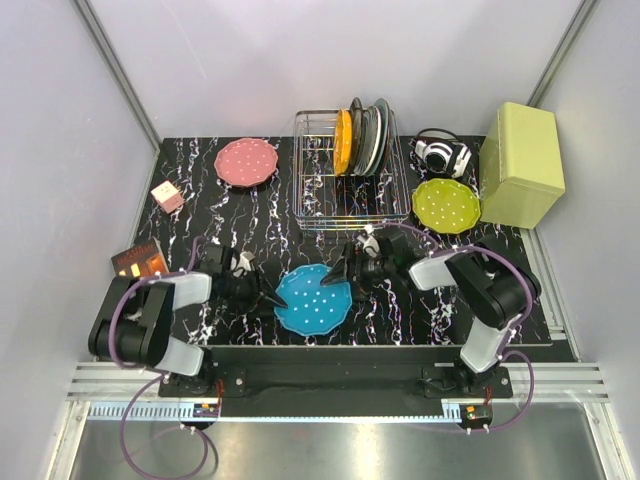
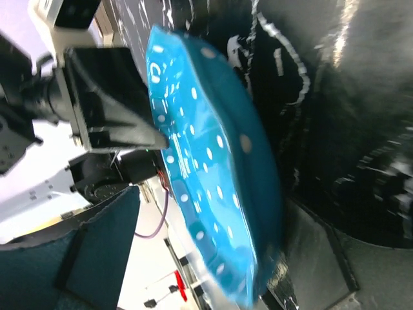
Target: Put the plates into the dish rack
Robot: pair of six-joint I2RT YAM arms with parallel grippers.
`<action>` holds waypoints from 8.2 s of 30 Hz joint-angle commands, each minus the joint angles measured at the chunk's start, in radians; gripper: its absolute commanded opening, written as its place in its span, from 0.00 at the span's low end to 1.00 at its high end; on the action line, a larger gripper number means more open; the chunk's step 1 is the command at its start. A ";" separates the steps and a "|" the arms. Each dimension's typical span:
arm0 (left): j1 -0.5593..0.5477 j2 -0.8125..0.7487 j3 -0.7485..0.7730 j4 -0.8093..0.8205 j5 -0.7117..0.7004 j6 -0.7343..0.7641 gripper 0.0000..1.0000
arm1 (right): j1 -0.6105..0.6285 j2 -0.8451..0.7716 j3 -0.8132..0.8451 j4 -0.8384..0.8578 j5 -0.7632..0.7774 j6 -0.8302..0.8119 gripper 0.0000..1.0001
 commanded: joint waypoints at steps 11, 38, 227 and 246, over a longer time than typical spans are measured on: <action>-0.031 0.169 0.082 0.115 -0.003 0.009 0.22 | 0.075 -0.086 -0.051 -0.237 0.171 -0.079 0.73; -0.057 0.198 0.093 0.045 -0.017 0.197 0.14 | -0.039 -0.043 -0.100 -0.050 0.264 -0.135 0.84; 0.129 1.014 1.767 -0.540 -0.568 0.739 0.03 | 0.205 0.187 1.439 -1.148 1.130 -1.032 1.00; -0.003 0.578 0.956 -0.724 -0.404 0.526 0.00 | 0.156 0.060 1.185 -1.162 1.017 -1.008 1.00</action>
